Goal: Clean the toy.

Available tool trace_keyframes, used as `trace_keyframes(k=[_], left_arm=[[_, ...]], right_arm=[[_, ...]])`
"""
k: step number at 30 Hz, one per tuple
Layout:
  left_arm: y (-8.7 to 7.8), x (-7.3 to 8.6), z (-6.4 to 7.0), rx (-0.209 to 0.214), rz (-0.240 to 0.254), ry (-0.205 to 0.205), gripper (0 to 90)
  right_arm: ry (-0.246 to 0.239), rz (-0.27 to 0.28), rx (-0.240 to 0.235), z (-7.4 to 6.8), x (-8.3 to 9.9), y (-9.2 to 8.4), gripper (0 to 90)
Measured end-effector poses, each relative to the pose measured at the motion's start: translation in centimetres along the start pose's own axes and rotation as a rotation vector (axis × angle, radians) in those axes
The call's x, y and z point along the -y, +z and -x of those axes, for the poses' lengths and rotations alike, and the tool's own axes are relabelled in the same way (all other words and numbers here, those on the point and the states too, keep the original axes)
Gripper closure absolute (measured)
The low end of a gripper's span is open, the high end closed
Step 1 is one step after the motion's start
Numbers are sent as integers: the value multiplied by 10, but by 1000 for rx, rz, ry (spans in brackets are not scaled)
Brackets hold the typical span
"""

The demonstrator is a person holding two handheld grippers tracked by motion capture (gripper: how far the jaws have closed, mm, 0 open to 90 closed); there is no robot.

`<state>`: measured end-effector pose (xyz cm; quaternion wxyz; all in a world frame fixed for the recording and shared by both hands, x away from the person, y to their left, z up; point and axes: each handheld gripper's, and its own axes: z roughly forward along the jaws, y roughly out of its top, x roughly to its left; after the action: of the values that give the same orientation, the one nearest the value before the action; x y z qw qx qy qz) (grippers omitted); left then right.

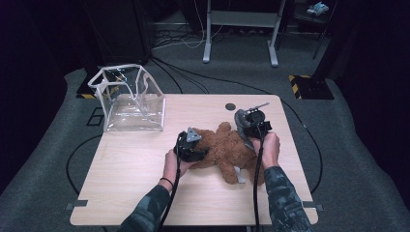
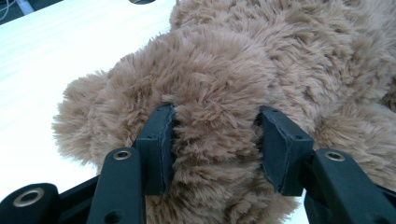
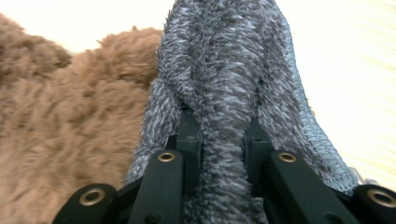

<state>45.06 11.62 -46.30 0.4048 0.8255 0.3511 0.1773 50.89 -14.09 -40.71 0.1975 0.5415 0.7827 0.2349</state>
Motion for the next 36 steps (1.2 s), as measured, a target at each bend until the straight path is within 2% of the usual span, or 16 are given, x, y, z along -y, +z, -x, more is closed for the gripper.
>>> trace_keyframes(k=[4, 6, 8, 10, 13, 17, 19, 22, 24, 28, 29, 30, 32, 36], left_arm=[[-1, 1, -1, 4, 0, -3, 491], [-1, 2, -3, 6, 0, -4, 491], [-2, 3, -4, 10, 5, -6, 491], [-2, 4, -4, 11, 15, -9, 490], [-2, 4, -5, 14, 16, -6, 490], [-2, 4, -3, 7, 15, -7, 488], [-1, 4, -3, 8, 15, -11, 487], [-2, 4, -3, 7, 14, -9, 486], [-1, 4, -3, 6, 14, -14, 482], [-2, 3, -4, 7, 7, -11, 483], [-2, 3, -4, 10, 6, -15, 483], [-1, 3, -4, 10, 8, -18, 483], [-2, 2, -4, 11, 4, -22, 484], [-1, 3, -3, 13, 13, -28, 484]], right_arm=[[5, -21, 48, 11, 5, 3, 746], [20, -63, 72, 21, 14, 9, 745], [54, -77, 55, 29, 21, 12, 744], [84, -69, 36, 35, 25, 9, 743], [71, -24, 40, 36, 22, -3, 742], [44, 38, 16, 25, 8, -22, 741], [25, 62, -18, 15, 0, -29, 741], [-1, 91, -73, -7, -12, -33, 740], [-26, 107, -136, -26, -19, -33, 739], [-92, 87, -168, -54, -25, -20, 739], [-124, 50, -151, -62, -24, -11, 741], [-124, 50, -151, -62, -24, -11, 741], [-140, 30, -117, -64, -21, -3, 743], [-104, 30, -106, -48, -14, -2, 744]])
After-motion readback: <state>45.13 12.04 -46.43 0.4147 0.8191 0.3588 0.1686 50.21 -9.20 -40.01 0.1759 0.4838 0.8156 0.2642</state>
